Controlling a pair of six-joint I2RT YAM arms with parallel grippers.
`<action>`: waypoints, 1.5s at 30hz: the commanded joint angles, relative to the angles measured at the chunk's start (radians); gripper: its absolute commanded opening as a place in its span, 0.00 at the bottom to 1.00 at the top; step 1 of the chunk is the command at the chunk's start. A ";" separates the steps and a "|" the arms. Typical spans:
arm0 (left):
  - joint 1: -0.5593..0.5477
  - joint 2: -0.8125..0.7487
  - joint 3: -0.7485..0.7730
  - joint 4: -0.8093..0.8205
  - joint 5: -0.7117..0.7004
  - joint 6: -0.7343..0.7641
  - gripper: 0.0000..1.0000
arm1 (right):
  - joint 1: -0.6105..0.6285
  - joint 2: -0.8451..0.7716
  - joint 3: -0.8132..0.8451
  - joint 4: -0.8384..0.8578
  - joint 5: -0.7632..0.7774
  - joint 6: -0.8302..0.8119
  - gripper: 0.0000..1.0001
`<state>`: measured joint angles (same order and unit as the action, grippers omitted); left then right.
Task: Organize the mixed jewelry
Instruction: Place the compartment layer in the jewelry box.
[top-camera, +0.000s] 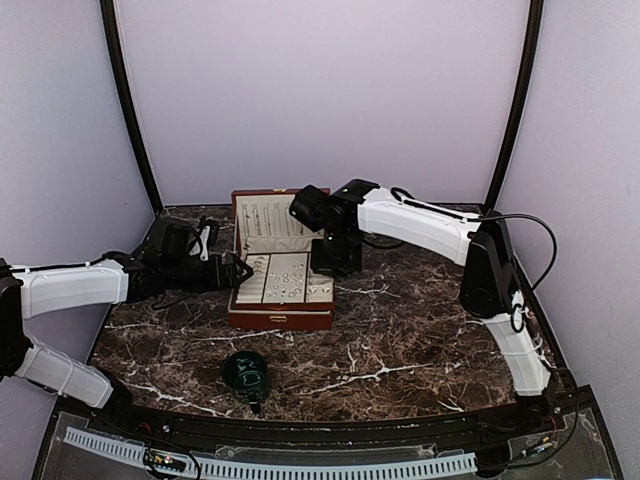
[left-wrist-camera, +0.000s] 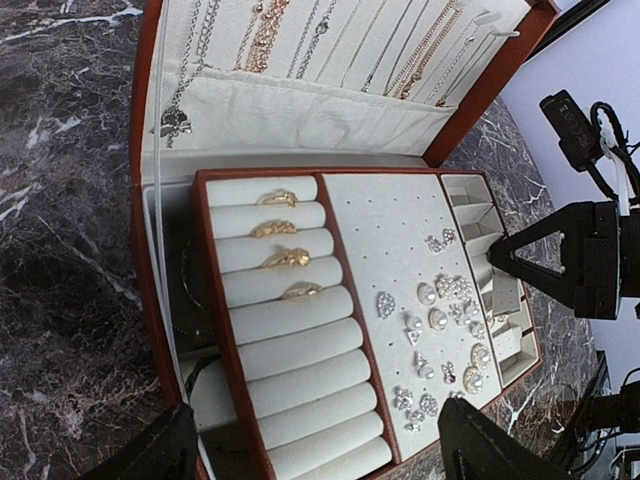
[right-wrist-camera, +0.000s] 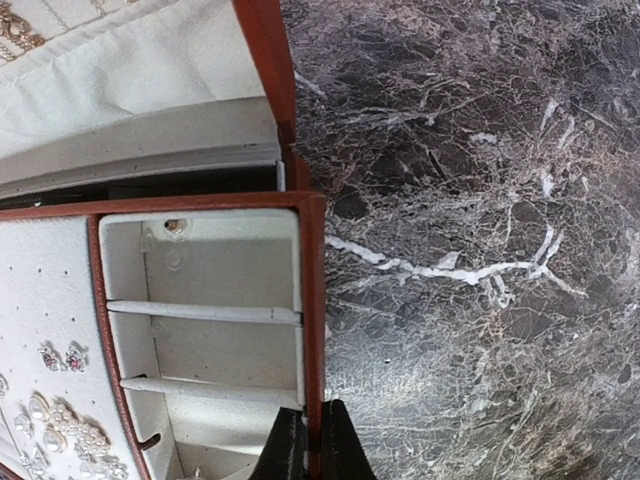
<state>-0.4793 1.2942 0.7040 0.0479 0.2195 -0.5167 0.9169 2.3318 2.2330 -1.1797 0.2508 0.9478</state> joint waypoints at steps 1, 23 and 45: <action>0.008 -0.013 -0.006 0.014 -0.005 0.004 0.86 | 0.010 0.013 0.051 0.005 0.011 -0.001 0.00; 0.009 -0.047 -0.026 -0.008 -0.022 -0.006 0.86 | 0.020 0.090 0.090 0.092 -0.038 0.002 0.00; 0.010 -0.088 -0.006 -0.042 -0.043 0.000 0.86 | 0.025 -0.022 0.017 0.144 0.061 0.000 0.30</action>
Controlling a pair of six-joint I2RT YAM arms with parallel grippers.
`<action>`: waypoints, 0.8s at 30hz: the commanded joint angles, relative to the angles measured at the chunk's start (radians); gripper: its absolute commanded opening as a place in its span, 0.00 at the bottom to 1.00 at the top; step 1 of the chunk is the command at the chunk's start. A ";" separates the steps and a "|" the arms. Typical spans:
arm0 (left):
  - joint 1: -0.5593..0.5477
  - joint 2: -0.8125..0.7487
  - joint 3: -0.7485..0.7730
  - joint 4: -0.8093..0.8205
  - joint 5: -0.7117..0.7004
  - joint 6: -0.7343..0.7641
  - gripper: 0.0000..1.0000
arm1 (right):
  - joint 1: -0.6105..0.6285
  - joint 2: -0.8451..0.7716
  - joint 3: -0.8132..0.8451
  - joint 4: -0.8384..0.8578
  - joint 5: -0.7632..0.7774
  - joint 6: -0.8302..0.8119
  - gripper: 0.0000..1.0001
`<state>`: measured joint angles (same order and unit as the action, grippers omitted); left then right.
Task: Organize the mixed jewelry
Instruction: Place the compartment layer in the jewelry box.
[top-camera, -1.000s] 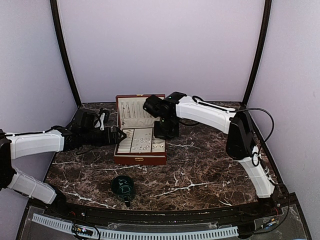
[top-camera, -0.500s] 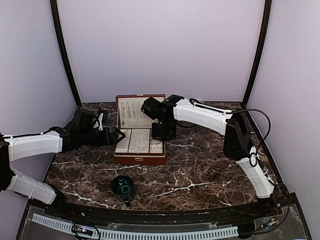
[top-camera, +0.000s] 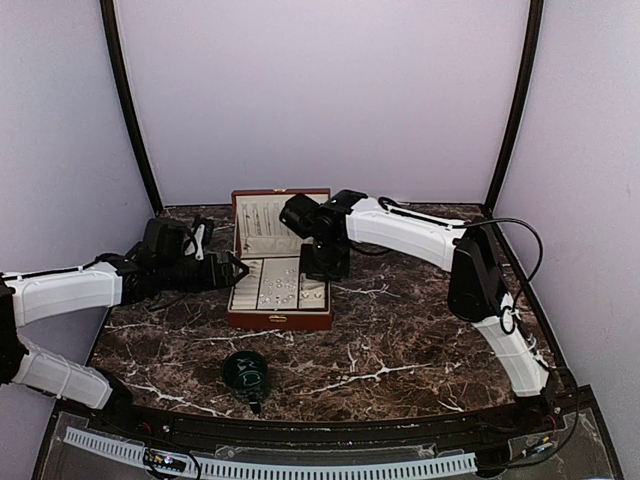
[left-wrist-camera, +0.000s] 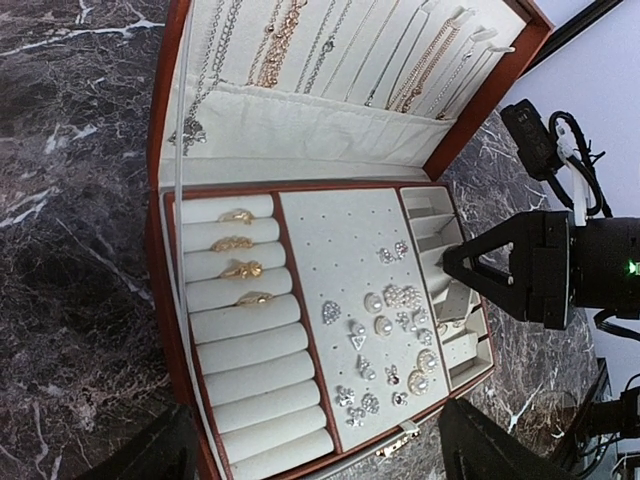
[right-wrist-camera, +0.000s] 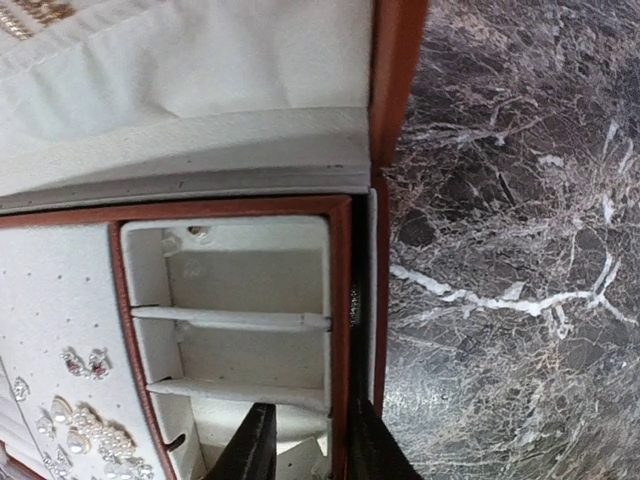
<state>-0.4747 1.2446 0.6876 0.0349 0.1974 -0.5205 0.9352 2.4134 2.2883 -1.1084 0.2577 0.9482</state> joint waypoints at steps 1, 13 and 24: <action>0.006 -0.044 0.015 -0.030 -0.028 0.008 0.87 | 0.007 -0.121 -0.056 0.088 0.062 -0.002 0.33; 0.081 -0.075 0.241 -0.183 0.001 0.088 0.93 | 0.002 -0.410 -0.358 0.395 0.154 -0.251 0.67; 0.265 0.215 0.645 -0.191 0.371 0.066 0.94 | -0.174 -0.435 -0.321 0.615 -0.182 -0.473 0.89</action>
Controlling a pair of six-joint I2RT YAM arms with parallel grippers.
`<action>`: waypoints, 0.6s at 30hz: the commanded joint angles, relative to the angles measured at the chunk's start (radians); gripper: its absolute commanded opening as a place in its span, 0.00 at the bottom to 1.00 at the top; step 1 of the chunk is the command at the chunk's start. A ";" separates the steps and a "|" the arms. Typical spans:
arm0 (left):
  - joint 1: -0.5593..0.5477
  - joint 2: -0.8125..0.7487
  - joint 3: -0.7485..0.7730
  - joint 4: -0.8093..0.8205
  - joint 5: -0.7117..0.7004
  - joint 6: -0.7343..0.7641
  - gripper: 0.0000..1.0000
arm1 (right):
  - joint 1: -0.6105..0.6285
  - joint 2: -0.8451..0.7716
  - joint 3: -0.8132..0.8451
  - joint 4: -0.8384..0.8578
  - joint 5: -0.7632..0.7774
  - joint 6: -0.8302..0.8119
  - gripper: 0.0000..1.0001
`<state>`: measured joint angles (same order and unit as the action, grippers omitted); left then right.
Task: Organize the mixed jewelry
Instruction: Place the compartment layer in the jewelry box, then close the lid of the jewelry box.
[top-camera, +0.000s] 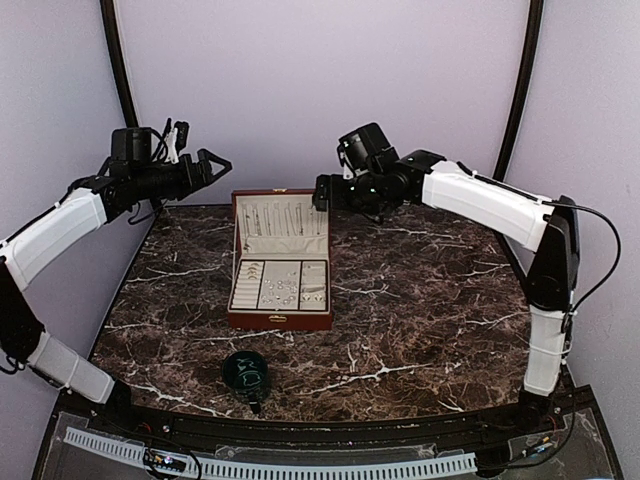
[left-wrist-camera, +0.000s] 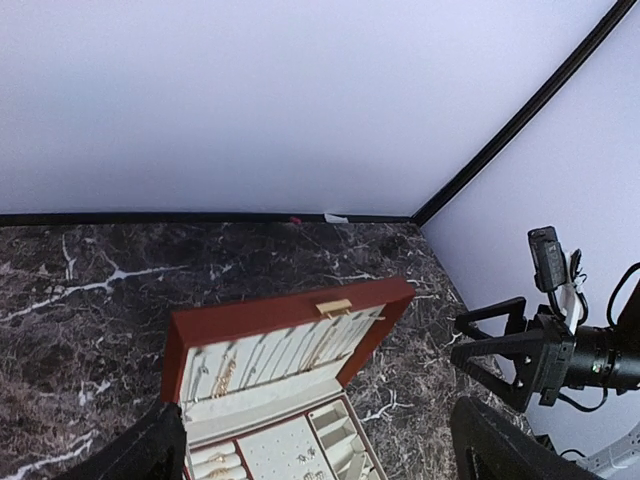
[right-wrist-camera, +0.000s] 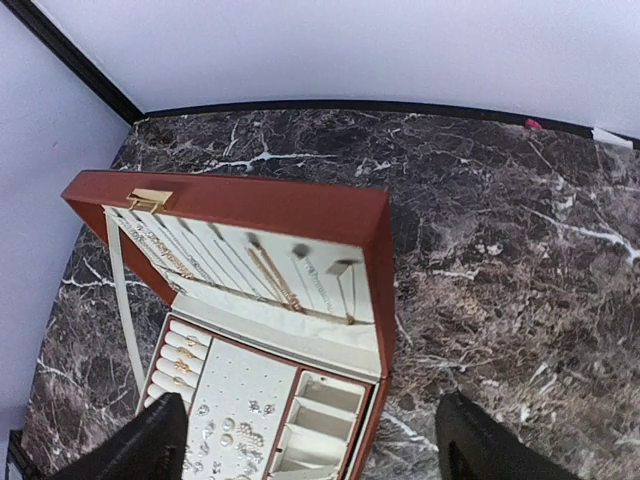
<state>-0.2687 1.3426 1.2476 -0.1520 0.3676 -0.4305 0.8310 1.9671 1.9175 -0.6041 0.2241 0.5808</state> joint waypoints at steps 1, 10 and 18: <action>0.075 0.153 0.116 0.002 0.240 -0.035 0.93 | -0.088 0.023 0.064 0.112 -0.172 -0.112 0.91; 0.106 0.384 0.303 0.004 0.257 0.010 0.89 | -0.203 0.131 0.128 0.225 -0.457 -0.146 0.98; 0.106 0.492 0.354 0.058 0.325 0.085 0.88 | -0.242 0.254 0.226 0.276 -0.627 -0.125 0.98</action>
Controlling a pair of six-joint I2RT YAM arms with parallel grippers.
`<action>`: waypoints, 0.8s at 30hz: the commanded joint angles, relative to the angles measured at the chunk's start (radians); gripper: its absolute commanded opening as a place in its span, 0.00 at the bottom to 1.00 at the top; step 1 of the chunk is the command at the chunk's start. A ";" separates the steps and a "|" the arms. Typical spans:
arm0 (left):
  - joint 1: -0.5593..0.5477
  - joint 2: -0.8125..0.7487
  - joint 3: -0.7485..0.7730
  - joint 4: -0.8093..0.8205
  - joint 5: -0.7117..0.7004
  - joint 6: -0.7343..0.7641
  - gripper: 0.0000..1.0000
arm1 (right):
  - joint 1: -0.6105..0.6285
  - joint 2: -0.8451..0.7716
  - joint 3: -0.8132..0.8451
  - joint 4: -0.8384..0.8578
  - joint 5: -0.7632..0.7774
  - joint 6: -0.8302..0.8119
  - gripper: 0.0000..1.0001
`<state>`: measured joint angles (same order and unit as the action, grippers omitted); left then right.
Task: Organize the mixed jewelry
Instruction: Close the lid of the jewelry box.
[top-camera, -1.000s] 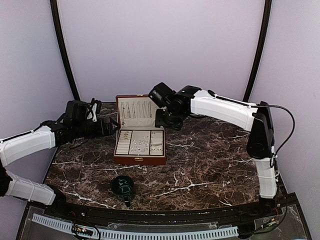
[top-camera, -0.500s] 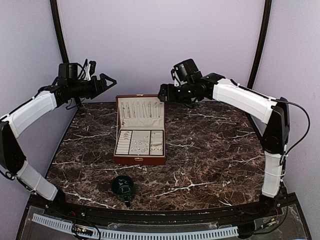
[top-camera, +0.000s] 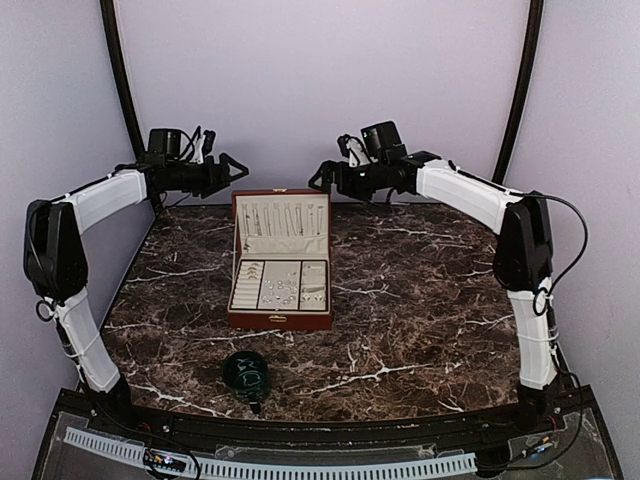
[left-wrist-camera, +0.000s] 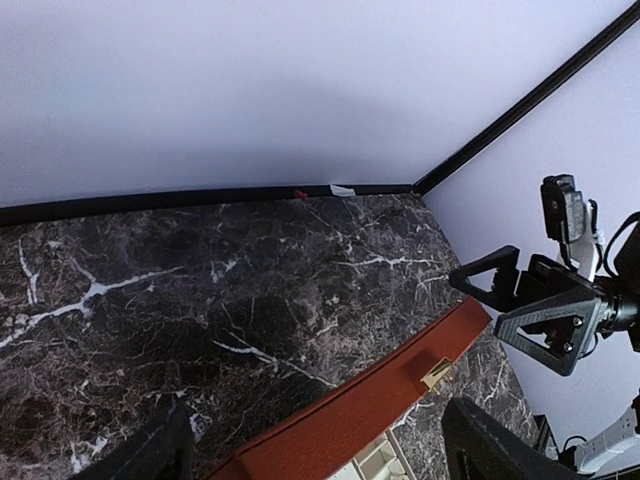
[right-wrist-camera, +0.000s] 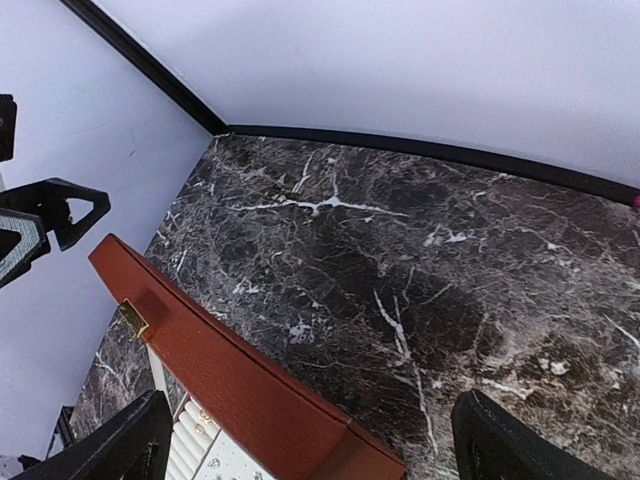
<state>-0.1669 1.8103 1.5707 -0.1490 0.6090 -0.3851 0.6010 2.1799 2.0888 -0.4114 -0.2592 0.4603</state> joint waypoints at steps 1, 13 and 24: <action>0.004 0.038 0.029 0.085 0.143 0.035 0.88 | -0.012 0.055 0.059 0.099 -0.180 -0.008 0.98; 0.004 -0.011 -0.096 0.266 0.490 0.034 0.85 | -0.012 0.020 -0.036 0.238 -0.534 -0.054 0.99; 0.004 -0.340 -0.456 0.128 0.544 0.130 0.84 | 0.038 -0.247 -0.359 0.261 -0.566 -0.121 0.97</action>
<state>-0.1600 1.6157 1.2224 0.0589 1.1187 -0.3237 0.6071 2.0628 1.8202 -0.2039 -0.8188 0.3805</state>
